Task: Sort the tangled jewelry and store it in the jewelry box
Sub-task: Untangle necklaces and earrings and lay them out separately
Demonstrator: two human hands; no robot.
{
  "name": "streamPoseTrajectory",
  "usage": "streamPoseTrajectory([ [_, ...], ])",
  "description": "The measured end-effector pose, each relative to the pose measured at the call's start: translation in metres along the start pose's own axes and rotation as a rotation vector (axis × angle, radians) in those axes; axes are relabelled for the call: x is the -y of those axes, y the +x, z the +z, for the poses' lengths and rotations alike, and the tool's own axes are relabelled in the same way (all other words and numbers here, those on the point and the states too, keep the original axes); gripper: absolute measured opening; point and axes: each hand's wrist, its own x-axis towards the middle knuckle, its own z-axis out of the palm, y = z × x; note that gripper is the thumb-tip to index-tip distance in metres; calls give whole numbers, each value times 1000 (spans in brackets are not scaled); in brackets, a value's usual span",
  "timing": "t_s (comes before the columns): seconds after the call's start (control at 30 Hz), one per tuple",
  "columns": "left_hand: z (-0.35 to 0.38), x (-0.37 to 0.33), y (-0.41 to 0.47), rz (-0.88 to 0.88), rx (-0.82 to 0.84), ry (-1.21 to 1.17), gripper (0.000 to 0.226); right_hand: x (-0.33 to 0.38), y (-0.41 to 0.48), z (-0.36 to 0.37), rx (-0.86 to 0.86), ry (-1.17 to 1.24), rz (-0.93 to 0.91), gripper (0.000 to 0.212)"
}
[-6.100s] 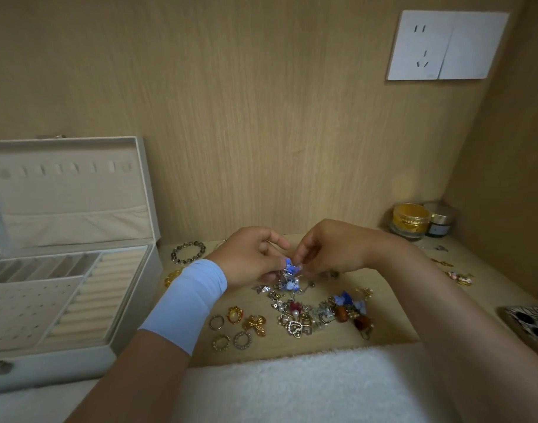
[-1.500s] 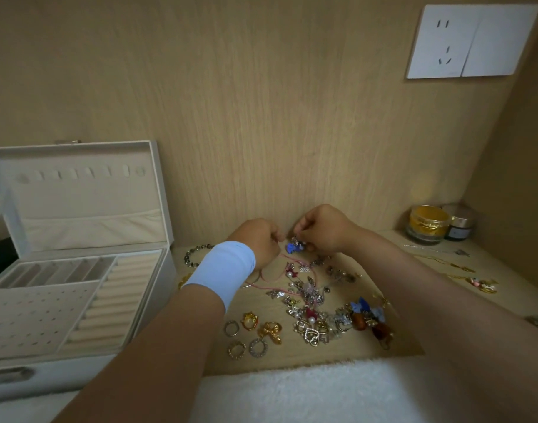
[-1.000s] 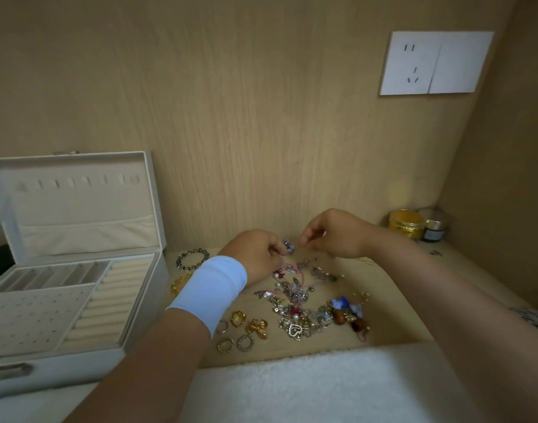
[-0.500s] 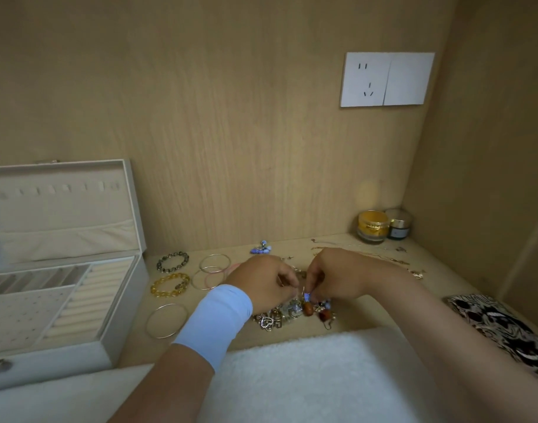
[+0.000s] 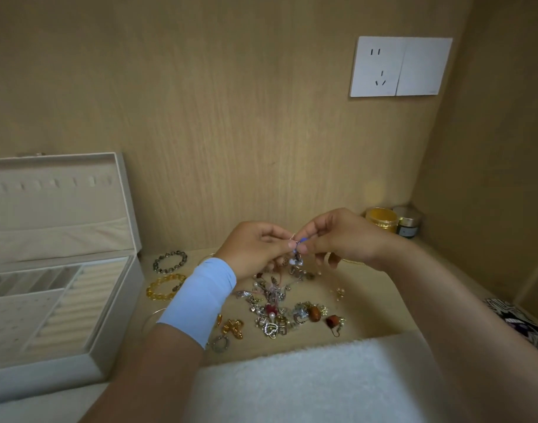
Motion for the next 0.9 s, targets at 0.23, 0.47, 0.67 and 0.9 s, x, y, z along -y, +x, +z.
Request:
streamPoseTrajectory([
  [0.23,-9,5,3,-25,-30,-179,4,-9,14,12,114,123,39,23],
  [0.47,-34,8,13,-12,-146,-48,7,-6,34,23,-15,258,59,11],
  [0.67,-55,21,28,12,-304,333,13,7,71,37,-136,-35,-11,10],
  [0.9,-62,46,38,-47,-303,661,17,-5,108,53,-113,-360,-25,18],
])
